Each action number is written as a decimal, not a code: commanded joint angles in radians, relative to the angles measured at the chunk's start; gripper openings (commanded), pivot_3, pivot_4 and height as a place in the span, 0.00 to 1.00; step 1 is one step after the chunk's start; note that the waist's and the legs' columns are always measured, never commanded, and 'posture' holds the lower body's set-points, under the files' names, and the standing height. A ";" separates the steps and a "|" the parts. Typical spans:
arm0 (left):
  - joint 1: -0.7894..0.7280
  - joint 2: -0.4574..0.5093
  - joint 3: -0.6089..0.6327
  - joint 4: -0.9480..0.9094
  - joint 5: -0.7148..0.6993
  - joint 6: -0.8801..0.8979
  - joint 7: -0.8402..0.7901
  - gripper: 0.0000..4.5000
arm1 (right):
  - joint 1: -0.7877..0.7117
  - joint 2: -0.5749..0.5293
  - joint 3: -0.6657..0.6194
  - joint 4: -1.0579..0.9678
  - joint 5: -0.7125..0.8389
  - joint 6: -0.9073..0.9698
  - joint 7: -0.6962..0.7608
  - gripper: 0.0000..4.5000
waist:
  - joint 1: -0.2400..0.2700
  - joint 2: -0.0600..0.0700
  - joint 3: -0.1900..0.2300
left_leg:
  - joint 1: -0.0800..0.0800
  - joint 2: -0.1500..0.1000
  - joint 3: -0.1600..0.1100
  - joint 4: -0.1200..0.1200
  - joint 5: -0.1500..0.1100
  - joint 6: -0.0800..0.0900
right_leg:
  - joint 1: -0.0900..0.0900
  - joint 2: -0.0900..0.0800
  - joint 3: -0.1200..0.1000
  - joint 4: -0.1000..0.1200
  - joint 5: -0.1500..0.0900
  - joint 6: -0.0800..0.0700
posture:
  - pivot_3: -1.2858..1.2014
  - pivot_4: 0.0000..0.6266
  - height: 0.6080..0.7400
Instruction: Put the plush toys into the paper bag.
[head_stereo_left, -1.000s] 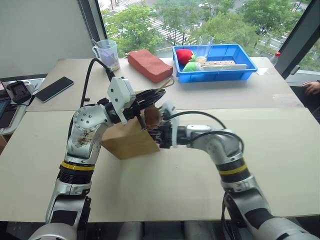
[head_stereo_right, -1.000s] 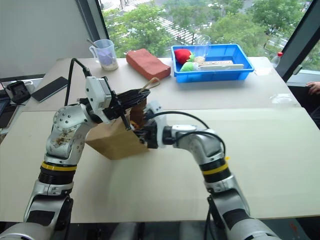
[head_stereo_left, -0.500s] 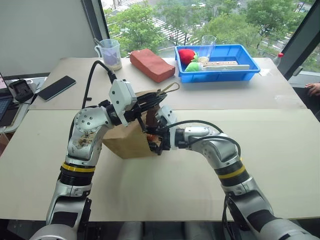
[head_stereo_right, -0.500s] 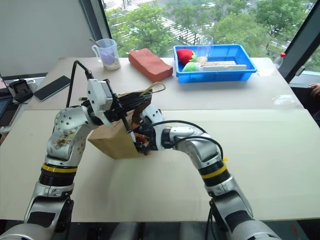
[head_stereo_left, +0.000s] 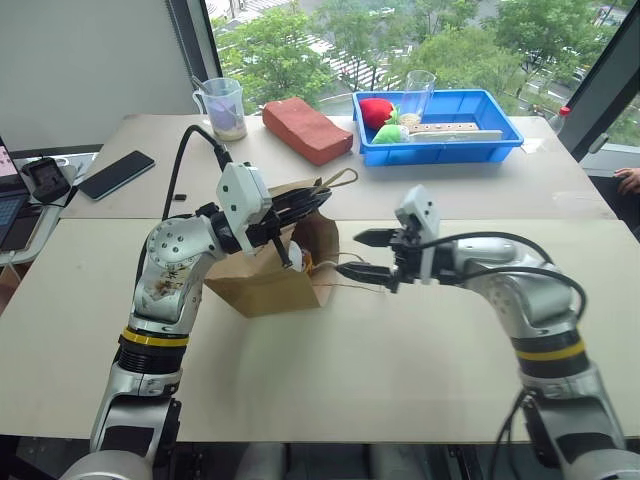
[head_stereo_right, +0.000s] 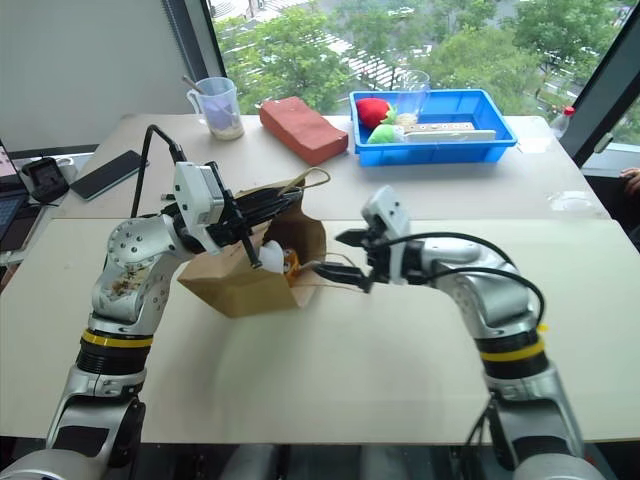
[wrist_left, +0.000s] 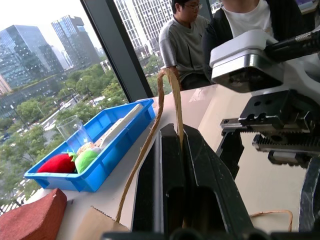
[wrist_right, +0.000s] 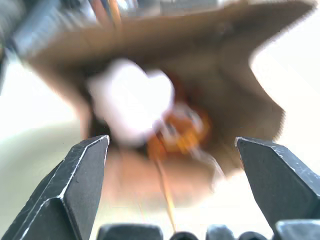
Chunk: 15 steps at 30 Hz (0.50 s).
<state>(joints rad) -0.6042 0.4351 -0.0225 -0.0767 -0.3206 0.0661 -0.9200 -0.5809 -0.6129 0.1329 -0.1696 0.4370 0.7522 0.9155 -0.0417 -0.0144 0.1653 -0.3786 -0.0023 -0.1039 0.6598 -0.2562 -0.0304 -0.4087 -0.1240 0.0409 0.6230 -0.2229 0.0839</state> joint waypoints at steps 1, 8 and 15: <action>-0.010 0.005 0.008 -0.020 -0.013 -0.023 -0.003 0.00 | 0.035 -0.042 0.061 0.003 -0.098 -0.143 0.039 1.00 | -0.002 0.000 0.000 | 0.000 0.000 0.000 0.000 0.000 0.000 | 0.000 0.000 0.000 0.000 0.000 0.000 | 0.52 0.24 1.00; -0.014 0.000 0.004 -0.012 -0.010 -0.030 -0.006 0.00 | 0.074 0.035 0.120 0.075 -0.199 -0.241 -0.020 1.00 | -0.003 0.000 0.000 | 0.001 0.000 0.001 0.000 0.000 -0.001 | 0.000 0.000 0.001 -0.005 0.000 0.000 | 0.52 0.24 1.00; -0.021 -0.002 0.004 -0.009 -0.005 -0.029 -0.002 0.00 | 0.085 0.086 0.132 0.143 -0.261 -0.308 -0.051 0.59 | 0.005 0.000 0.000 | 0.000 0.000 0.001 0.000 0.001 -0.001 | 0.001 0.000 0.000 -0.008 0.000 0.000 | 0.52 0.24 1.00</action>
<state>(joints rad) -0.6047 0.4319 -0.0231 -0.0703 -0.3194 0.0609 -0.9252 -0.4948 -0.5240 0.2849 -0.0217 0.1858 0.4836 0.8707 -0.0366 -0.0147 0.1655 -0.3787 -0.0023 -0.1033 0.6603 -0.2554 -0.0317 -0.4073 -0.1240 0.0414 0.6148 -0.2228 0.0839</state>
